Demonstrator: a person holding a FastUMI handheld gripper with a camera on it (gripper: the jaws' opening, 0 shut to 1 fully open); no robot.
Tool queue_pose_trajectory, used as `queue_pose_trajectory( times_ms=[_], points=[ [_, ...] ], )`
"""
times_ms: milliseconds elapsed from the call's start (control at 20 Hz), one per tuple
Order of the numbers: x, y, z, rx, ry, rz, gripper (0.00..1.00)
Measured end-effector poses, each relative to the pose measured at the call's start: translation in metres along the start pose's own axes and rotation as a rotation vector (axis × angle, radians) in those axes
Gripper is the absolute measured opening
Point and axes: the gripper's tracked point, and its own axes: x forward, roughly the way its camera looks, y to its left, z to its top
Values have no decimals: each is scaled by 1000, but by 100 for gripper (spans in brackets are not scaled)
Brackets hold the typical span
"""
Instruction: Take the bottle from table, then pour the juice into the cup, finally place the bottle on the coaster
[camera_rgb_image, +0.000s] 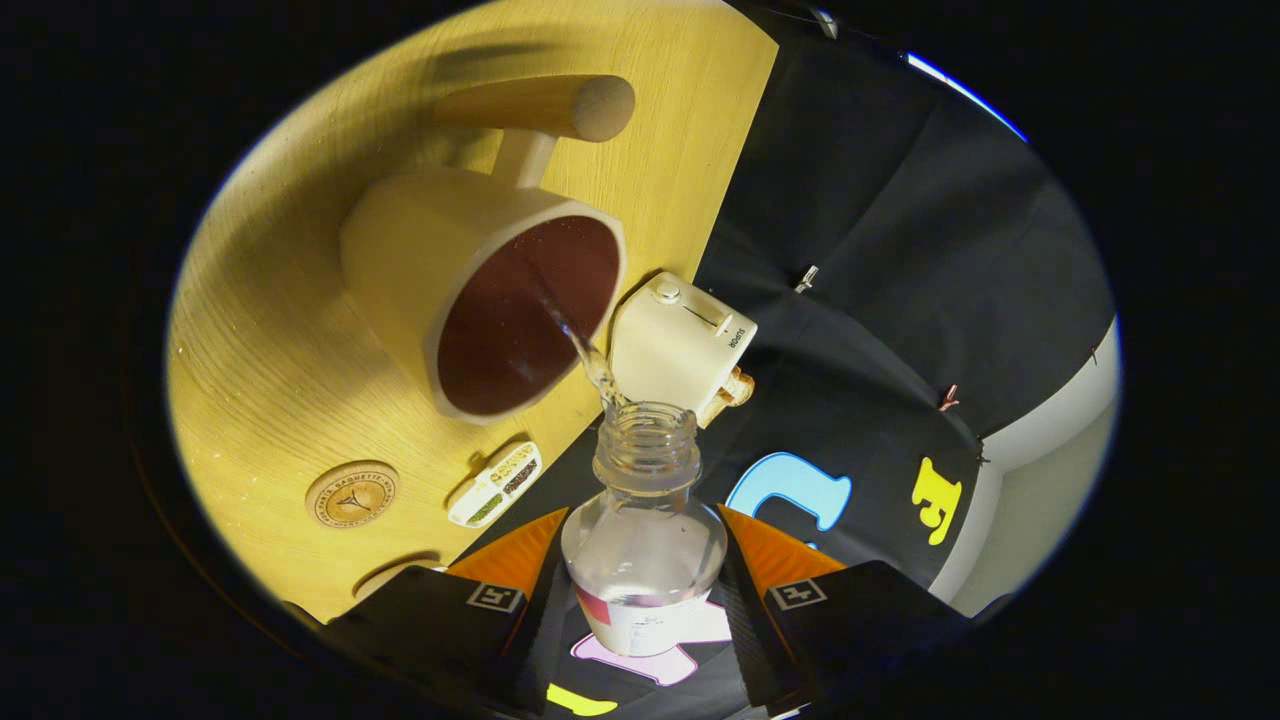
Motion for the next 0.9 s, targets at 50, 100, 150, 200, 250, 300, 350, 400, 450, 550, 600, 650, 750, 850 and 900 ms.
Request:
queue_pose_trajectory(
  times_ms=[50,100,150,200,250,300,350,400,450,550,600,650,750,850,900],
  points=[
    [-3,-2,-1,-8,-3,-4,74],
    [-3,-4,-1,-16,-8,-6,74],
    [-3,-6,-1,-25,-11,-10,74],
    [-3,-9,-3,-32,-11,-11,74],
    [-2,-9,-6,-36,-10,-11,74],
    [-2,-11,-8,-39,-8,-11,74],
    [-3,-12,-9,-43,-6,-13,74],
    [-4,-13,-8,-44,-6,-12,74],
    [-4,-14,-8,-44,-7,-12,74],
    [-4,-13,-6,-47,-11,-12,74],
    [-4,-13,-4,-50,-16,-11,74],
    [-6,-12,-2,-51,-20,-11,74],
    [-6,-10,0,-53,-23,-11,74],
    [-7,-11,2,-57,-31,-11,74],
    [-6,-9,3,-58,-34,-10,73]
  ],
)
